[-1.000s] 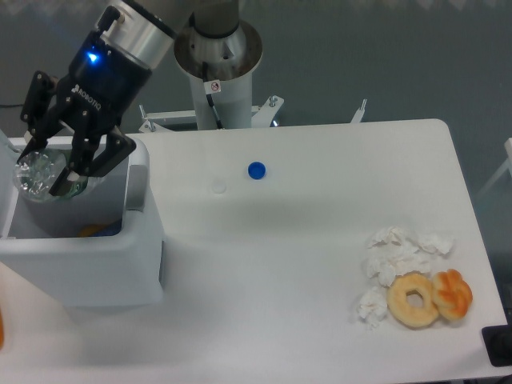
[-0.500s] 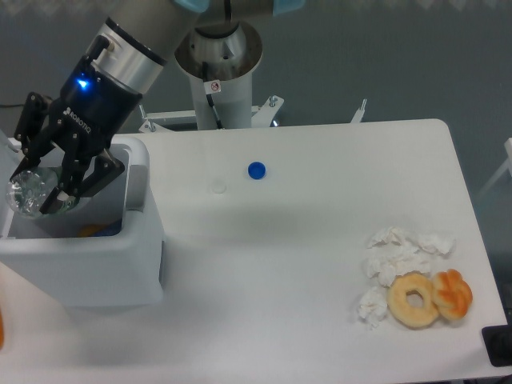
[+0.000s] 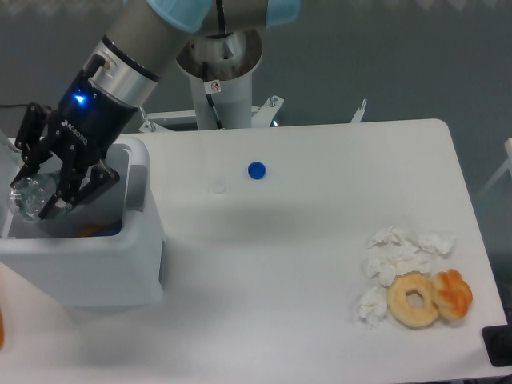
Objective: Place the plastic bottle in the trash can
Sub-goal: 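Lower the bottle down into the white trash bin, then open the gripper to release the bottle inside the bin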
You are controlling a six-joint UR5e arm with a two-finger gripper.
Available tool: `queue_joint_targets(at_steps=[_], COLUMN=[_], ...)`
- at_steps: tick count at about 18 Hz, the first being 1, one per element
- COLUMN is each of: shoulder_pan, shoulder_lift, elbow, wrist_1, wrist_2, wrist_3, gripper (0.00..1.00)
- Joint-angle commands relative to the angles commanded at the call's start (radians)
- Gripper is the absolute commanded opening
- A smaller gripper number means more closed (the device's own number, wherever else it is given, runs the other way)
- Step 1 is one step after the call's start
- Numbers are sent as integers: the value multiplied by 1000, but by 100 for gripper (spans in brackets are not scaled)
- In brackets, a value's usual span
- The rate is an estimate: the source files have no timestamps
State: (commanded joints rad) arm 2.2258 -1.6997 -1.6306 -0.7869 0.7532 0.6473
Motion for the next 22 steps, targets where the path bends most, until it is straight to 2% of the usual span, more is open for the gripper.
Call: queue_joint_targets(at_steps=[21, 22], shoulder_pan=[-8, -8], shoulder_lift=[5, 5], elbow=[-52, -52], wrist_1=[0, 0], wrist_2=[0, 0], wrist_3=[20, 21], gripper=[61, 65])
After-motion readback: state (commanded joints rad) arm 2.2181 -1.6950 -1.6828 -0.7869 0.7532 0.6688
